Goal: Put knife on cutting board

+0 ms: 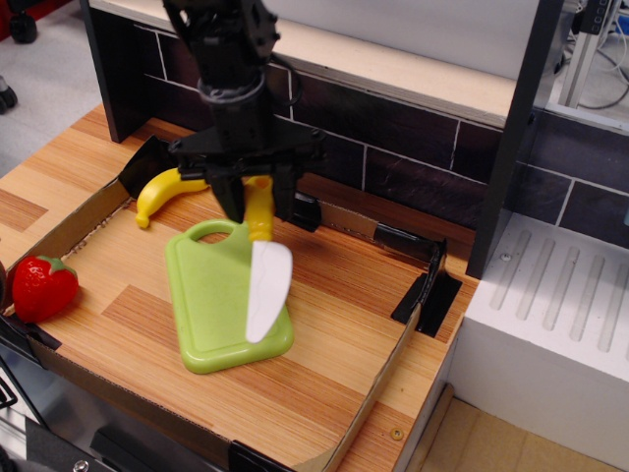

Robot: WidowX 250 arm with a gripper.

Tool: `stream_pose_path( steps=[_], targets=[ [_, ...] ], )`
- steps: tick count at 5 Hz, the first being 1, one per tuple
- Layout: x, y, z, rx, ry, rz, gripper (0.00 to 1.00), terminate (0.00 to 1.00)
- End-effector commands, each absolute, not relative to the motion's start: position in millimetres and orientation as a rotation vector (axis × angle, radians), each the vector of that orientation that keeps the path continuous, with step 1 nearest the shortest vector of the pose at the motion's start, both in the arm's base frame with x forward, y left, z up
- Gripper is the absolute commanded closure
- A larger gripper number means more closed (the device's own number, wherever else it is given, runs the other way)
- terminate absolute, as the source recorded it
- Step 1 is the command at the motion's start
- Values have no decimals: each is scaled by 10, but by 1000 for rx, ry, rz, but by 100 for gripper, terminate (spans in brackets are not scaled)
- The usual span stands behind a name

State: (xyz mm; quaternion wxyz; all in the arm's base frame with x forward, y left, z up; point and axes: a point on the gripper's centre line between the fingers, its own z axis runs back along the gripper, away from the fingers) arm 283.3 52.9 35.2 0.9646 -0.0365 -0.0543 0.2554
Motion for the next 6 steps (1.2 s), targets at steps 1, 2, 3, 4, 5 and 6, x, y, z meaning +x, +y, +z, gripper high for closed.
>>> stream_pose_path(
  steps=[1, 2, 3, 4, 5, 6],
  targets=[
    [2769, 774, 415, -77, -67, 558, 100, 0],
    [2738, 826, 330, -65, -47, 550, 100, 0],
    [2705, 821, 242, -36, -33, 524, 100, 0],
    [2675, 794, 186, 8, -34, 500, 0, 0],
    [2683, 773, 259, -16, -47, 506, 0, 0],
    [2713, 704, 491, -42, -82, 531, 0, 0]
  ],
)
